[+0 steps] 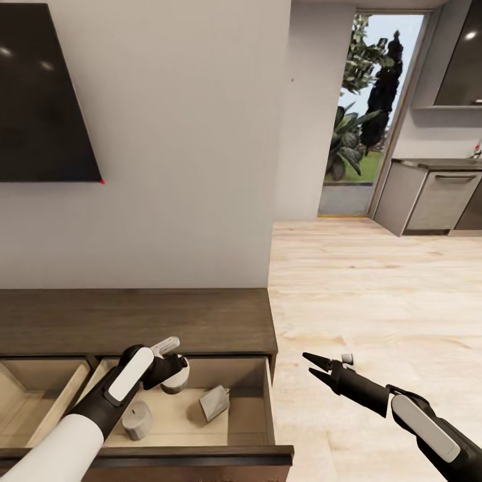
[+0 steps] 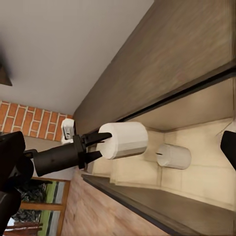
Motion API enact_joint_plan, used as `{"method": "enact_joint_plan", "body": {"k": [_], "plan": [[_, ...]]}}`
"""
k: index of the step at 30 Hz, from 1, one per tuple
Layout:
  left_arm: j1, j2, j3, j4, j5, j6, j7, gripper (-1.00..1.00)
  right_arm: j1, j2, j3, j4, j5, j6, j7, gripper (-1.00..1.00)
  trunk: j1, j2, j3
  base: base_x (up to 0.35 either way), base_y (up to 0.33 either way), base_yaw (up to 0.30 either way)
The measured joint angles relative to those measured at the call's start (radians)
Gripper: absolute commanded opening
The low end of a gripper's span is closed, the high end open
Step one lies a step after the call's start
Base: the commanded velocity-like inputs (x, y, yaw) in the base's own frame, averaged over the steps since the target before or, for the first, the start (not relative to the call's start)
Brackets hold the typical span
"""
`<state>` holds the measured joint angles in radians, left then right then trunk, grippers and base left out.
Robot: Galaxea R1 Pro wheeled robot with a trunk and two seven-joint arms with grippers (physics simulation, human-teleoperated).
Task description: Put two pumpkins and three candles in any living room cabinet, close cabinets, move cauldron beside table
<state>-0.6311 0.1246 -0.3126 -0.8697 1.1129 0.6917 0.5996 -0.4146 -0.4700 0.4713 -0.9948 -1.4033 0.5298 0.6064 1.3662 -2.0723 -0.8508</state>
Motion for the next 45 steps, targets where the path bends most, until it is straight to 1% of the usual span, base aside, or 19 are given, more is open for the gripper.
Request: {"method": "enact_joint_plan", "body": {"k": [24, 45], "plan": [[0.0, 0.002, 0.002, 0.007, 0.0, 0.017, 0.001, -1.0, 0.0, 0.0, 0.0, 0.007, 0.0, -0.001, 0.001, 1.0, 0.092, -0.168, -0.075, 0.0, 0.0, 0.0], [0.0, 0.0, 0.002, 0.014, 0.001, 0.015, 0.003, -1.0, 0.0, 0.0, 0.0, 0.007, 0.003, -0.002, 0.001, 1.0, 0.173, -0.315, -0.141, 0.0, 0.0, 0.0]]}}
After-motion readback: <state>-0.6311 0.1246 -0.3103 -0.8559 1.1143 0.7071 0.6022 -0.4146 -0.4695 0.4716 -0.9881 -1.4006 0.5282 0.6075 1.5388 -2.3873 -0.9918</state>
